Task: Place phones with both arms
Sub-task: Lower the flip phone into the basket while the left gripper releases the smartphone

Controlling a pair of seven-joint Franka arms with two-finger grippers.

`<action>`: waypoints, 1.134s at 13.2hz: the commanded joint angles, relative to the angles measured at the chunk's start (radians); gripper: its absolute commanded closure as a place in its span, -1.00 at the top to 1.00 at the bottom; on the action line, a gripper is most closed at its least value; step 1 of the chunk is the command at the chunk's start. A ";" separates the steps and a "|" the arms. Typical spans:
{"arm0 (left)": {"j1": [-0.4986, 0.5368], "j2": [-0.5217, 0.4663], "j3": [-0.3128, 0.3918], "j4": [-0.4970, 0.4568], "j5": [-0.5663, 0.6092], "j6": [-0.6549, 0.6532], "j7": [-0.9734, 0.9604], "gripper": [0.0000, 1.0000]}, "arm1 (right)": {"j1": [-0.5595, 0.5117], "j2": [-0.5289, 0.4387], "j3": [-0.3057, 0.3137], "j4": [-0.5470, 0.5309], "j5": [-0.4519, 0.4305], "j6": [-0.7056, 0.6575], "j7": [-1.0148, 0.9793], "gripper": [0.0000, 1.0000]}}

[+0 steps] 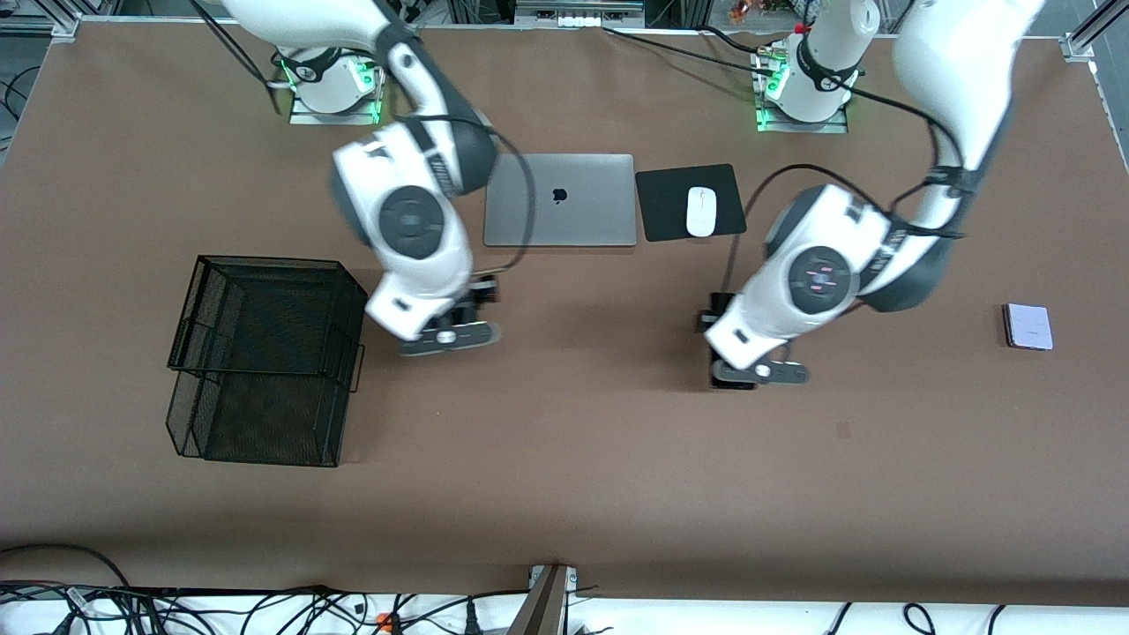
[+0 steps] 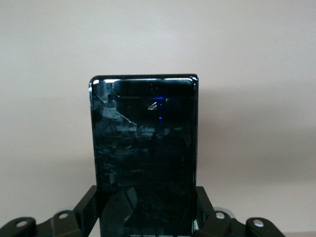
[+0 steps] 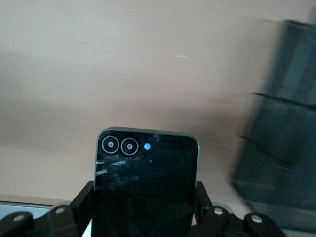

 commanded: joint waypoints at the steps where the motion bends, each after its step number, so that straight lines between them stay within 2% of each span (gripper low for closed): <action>1: -0.136 0.116 0.010 0.111 -0.044 0.002 -0.135 -0.47 | 0.001 -0.162 -0.138 -0.221 0.041 0.017 -0.100 -1.00; 2: -0.186 0.144 0.013 0.119 -0.055 0.070 -0.204 -0.47 | 0.001 -0.196 -0.196 -0.266 0.043 0.031 -0.132 -1.00; 5: -0.299 0.239 0.021 0.119 -0.043 0.329 -0.370 -0.46 | -0.002 -0.202 -0.362 -0.319 0.072 0.042 -0.272 -1.00; 6: -0.309 0.259 0.021 0.119 -0.052 0.386 -0.388 -0.13 | -0.017 -0.196 -0.396 -0.338 0.085 0.059 -0.319 -1.00; 7: -0.319 0.283 0.019 0.118 -0.052 0.413 -0.393 0.30 | -0.044 -0.189 -0.402 -0.364 0.089 0.095 -0.349 -1.00; 8: -0.325 0.290 0.019 0.116 -0.050 0.421 -0.397 0.99 | -0.084 -0.178 -0.402 -0.400 0.093 0.143 -0.382 -1.00; 11: -0.304 0.264 0.021 0.104 -0.038 0.389 -0.391 1.00 | -0.141 -0.133 -0.402 -0.434 0.159 0.201 -0.453 -1.00; 13: -0.258 0.164 0.041 0.107 -0.004 0.206 -0.381 1.00 | -0.157 -0.104 -0.402 -0.431 0.193 0.218 -0.456 -1.00; 14: -0.229 0.088 0.059 0.113 0.079 0.083 -0.370 1.00 | -0.157 -0.087 -0.401 -0.429 0.210 0.227 -0.456 -1.00; 15: -0.184 0.033 0.061 0.113 0.120 -0.037 -0.355 1.00 | -0.158 -0.087 -0.402 -0.426 0.213 0.228 -0.446 -0.29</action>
